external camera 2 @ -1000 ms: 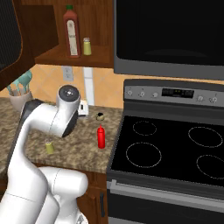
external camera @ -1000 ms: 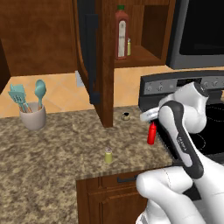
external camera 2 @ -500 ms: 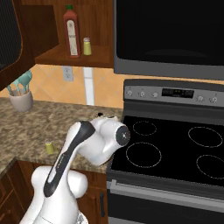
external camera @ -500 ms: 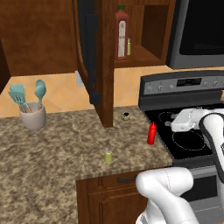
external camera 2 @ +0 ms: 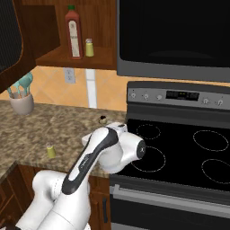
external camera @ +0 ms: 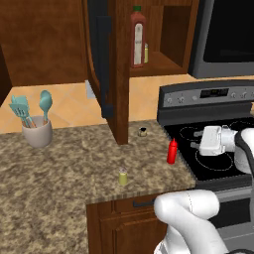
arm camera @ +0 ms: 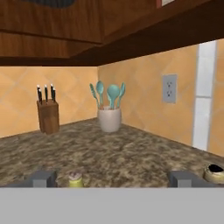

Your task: Put the shaker and condiment bottle from the counter next to their counterparts in the cabinet.

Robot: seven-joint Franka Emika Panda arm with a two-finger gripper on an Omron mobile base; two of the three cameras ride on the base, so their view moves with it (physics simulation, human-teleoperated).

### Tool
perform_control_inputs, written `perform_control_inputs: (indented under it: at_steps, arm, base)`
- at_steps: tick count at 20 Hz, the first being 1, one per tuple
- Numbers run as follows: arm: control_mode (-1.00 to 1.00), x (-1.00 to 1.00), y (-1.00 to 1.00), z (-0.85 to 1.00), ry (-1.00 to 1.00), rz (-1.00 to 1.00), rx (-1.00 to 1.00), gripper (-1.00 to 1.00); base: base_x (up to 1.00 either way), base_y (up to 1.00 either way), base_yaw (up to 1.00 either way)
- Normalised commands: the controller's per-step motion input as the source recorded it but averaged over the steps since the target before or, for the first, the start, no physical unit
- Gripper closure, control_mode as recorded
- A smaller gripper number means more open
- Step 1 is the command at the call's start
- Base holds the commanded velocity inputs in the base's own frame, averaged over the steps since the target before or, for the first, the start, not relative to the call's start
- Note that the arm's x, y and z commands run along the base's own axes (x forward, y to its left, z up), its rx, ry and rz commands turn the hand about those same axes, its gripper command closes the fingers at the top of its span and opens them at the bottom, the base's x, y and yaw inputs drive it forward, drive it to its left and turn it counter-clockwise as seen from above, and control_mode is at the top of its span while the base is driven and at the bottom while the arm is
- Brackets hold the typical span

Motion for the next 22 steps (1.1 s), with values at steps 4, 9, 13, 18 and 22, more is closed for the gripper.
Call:
perform_control_inputs:
  at_steps: [4,9,13,18,22]
  arm:
    - [-1.00,0.48,-0.17,-0.41,0.00,0.24,-0.15,-1.00]
    - [-1.00,0.19,-0.10,-0.16,0.00,0.10,-0.08,-1.00]
    - [-1.00,0.02,0.00,-0.01,-0.02,0.00,0.00,-1.00]
    - [-1.00,0.13,0.36,-0.35,0.00,0.00,0.00,-1.00]
    - [-1.00,0.09,0.47,-0.33,0.00,0.00,0.00,-1.00]
  base:
    - [0.00,0.00,0.00]
    - [0.00,0.00,0.00]
    - [0.00,0.00,0.00]
    - [0.00,0.00,0.00]
    - [0.00,0.00,0.00]
